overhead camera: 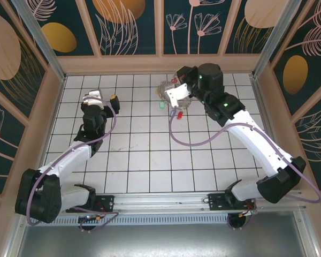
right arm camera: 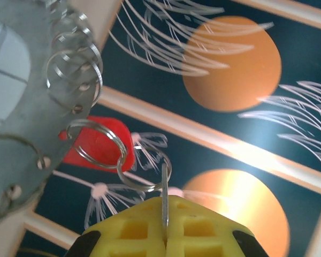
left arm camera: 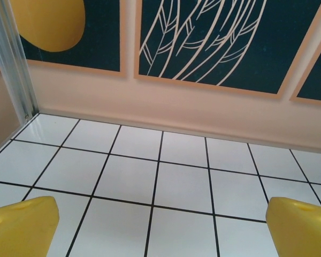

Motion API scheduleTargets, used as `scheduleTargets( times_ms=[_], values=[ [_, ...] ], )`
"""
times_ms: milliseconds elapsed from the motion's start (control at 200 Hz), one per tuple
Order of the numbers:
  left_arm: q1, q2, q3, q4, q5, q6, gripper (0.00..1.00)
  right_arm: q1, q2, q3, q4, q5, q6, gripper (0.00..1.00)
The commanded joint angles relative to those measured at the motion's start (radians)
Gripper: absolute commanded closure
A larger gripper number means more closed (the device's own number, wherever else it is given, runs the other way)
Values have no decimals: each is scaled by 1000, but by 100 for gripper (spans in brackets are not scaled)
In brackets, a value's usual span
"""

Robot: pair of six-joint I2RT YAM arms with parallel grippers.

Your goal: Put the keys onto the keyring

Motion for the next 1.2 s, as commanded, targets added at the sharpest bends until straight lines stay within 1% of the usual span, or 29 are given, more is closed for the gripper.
scheduleTargets(
  times_ms=[0,85,115,180,300,370,425,510,566,641,756,871,951,1046,1191],
  values=[
    [9,0,-8,22,-25,-45,1,59,18,-42,0,-70,205,100],
    [24,-12,-8,17,-11,-42,1,118,33,-69,8,-84,307,100],
    [35,-19,-6,12,4,-43,1,139,38,-77,16,-121,343,100],
    [60,-35,-5,-4,25,-45,1,179,48,-87,20,-158,408,100],
    [99,-67,-10,-32,41,-36,1,248,81,-96,55,-225,576,100],
    [116,-83,-15,-40,53,-39,1,293,111,-119,99,-237,636,100],
    [124,-94,-17,-47,53,-34,1,325,146,-132,145,-220,686,100],
    [146,-109,-11,-71,35,-15,2,344,215,-113,175,-224,784,100],
    [177,-116,-5,-92,40,-9,1,342,249,-121,218,-249,869,100],
    [216,-123,3,-120,46,-9,1,342,294,-148,269,-259,930,100],
    [252,-137,-12,-123,41,-20,1,313,338,-181,291,-256,986,100],
    [262,-137,-36,-99,93,-30,1,242,345,-229,288,-289,1027,100],
    [262,-124,-41,-96,118,-37,1,186,342,-259,264,-319,1026,100],
    [261,-110,-47,-86,141,-32,2,125,337,-292,247,-324,1001,100],
    [261,-92,-50,-74,184,-21,2,15,353,-306,208,-350,978,100]
  ],
)
